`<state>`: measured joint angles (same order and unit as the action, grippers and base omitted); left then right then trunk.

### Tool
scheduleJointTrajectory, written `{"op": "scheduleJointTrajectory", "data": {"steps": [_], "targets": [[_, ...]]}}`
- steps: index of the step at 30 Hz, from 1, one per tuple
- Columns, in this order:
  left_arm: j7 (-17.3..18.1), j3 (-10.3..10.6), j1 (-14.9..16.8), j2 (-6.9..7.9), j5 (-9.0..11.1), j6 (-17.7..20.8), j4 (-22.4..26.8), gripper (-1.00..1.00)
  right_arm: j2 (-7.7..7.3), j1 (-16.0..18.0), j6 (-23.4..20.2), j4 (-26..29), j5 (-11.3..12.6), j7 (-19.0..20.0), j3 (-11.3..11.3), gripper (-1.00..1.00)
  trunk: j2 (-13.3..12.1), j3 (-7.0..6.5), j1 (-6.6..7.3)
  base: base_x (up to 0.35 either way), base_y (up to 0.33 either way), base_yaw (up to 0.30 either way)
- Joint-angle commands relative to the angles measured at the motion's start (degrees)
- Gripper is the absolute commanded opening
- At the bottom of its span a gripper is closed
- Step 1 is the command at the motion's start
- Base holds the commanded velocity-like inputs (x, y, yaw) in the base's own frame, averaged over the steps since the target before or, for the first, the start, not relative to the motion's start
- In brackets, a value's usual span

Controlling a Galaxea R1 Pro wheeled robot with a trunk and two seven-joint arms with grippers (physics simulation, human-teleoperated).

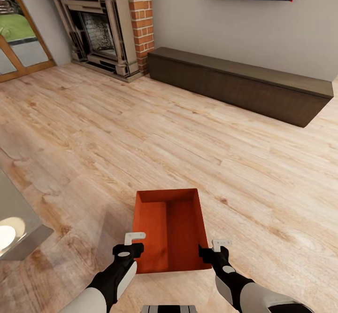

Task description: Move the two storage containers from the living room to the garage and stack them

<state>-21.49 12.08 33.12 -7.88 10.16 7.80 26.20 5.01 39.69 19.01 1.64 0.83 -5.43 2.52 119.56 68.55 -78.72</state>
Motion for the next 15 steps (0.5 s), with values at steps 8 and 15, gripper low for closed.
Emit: {"op": "scheduleJointTrajectory", "data": {"steps": [8,15], "targets": [[-0.5,0.5,0.0,0.06,0.6,0.3,0.1,1.0,-0.08,0.0,0.2,-0.1,0.3,-0.3,0.3,1.0,0.0,0.04,0.01,0.0,0.0,0.103],[-0.5,0.5,0.0,0.06,0.6,0.3,0.1,1.0,-0.13,0.0,0.2,-0.1,0.4,-0.3,0.2,1.0,0.0,0.04,0.01,0.0,0.0,0.098]]}}
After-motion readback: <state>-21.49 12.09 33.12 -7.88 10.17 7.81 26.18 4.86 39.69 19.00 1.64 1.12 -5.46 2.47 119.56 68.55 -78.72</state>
